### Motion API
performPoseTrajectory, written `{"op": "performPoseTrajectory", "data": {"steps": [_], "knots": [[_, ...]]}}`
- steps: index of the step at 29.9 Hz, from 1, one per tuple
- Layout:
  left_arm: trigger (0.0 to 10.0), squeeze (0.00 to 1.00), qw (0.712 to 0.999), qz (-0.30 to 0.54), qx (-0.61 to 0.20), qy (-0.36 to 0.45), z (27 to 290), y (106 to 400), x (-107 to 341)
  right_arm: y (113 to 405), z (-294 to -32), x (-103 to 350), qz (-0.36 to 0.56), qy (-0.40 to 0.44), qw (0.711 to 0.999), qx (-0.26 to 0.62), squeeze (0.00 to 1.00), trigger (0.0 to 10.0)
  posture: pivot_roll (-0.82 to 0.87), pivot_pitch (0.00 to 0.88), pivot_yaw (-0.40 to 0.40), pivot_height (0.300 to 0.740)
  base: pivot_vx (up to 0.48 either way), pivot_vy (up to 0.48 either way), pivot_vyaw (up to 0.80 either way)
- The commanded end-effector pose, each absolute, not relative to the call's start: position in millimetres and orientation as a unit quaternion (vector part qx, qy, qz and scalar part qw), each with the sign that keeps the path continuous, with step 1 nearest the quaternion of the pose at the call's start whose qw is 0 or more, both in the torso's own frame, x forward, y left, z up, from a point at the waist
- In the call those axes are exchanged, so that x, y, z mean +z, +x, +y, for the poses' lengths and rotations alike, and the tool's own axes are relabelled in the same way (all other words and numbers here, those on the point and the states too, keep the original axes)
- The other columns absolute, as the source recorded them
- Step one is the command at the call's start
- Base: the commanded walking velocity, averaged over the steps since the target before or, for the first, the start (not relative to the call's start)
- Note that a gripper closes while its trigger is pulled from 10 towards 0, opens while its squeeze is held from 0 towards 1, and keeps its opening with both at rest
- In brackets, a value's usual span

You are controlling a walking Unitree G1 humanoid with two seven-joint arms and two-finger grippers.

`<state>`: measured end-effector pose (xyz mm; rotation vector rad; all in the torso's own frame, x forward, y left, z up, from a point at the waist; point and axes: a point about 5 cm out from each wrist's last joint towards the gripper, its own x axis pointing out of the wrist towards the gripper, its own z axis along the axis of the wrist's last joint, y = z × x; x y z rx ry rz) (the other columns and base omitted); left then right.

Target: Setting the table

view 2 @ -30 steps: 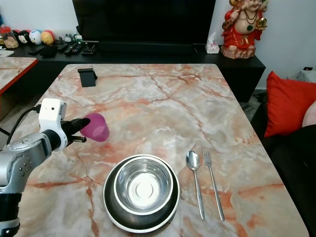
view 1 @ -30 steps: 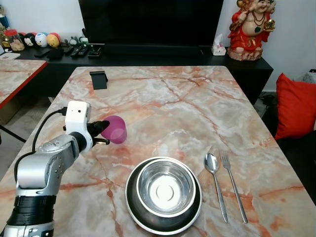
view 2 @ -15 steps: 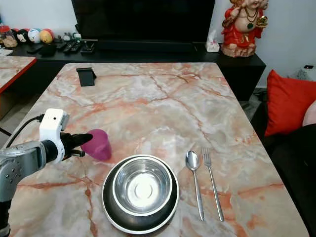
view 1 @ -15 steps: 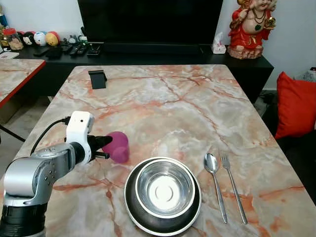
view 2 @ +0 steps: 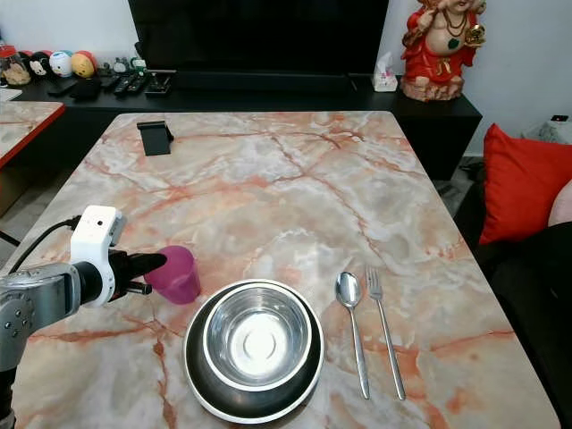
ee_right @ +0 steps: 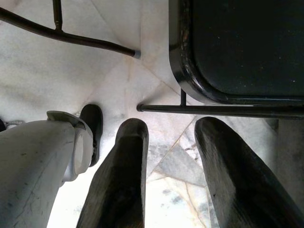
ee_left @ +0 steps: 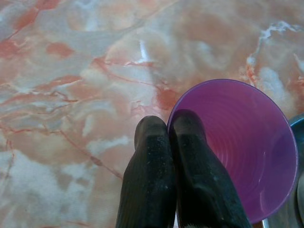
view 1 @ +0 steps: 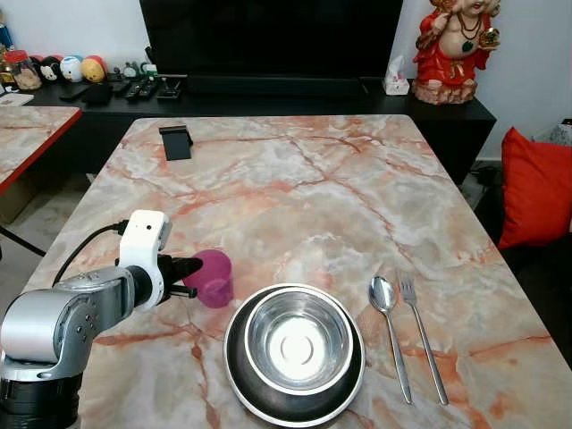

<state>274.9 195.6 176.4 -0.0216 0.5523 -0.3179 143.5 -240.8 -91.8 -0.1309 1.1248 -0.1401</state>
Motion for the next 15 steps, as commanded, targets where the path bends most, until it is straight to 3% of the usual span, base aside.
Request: {"op": "performPoseTrajectory", "data": {"steps": [1,3,5,8,9,10,15], "knots": [[10.0,0.0,0.95,0.268,-0.159,-0.007,193.7,272.5,179.2,143.2,-242.0,-91.6,0.534,-0.065,0.841,-0.065,0.0,10.0,-0.01,0.0,-0.009,0.732,0.0,0.0,0.0],[10.0,0.01,0.95,0.268,-0.159,-0.007,193.6,272.5,179.3,143.2,-242.0,-91.6,0.534,-0.065,0.841,-0.065,0.0,10.0,-0.01,0.0,-0.007,0.732,0.0,0.0,0.0],[10.0,0.09,0.951,0.266,-0.158,-0.007,193.3,272.6,179.3,143.0,-242.2,-91.6,0.534,-0.066,0.841,-0.065,0.0,10.0,-0.01,0.0,-0.01,0.732,0.0,0.0,0.0],[10.0,0.09,0.951,0.264,-0.158,-0.007,193.0,273.0,179.8,142.9,-242.3,-91.6,0.534,-0.066,0.84,-0.065,0.0,10.0,0.0,0.0,-0.011,0.732,0.0,0.0,0.0],[10.0,0.14,0.952,0.264,-0.157,-0.006,193.3,273.4,179.6,142.8,-242.4,-91.6,0.534,-0.066,0.84,-0.065,0.0,10.0,-0.01,0.0,-0.011,0.732,0.0,0.0,0.0],[10.0,0.27,0.952,0.263,-0.156,-0.006,193.3,273.7,179.7,142.8,-242.4,-91.6,0.534,-0.066,0.84,-0.065,0.0,10.0,-0.01,0.0,-0.012,0.732,0.0,0.0,0.0],[10.0,0.29,0.953,0.26,-0.155,-0.006,193.1,274.6,180.5,142.9,-242.4,-91.6,0.534,-0.066,0.84,-0.065,0.0,10.0,-0.01,0.0,-0.012,0.732,0.0,0.0,0.0]]}}
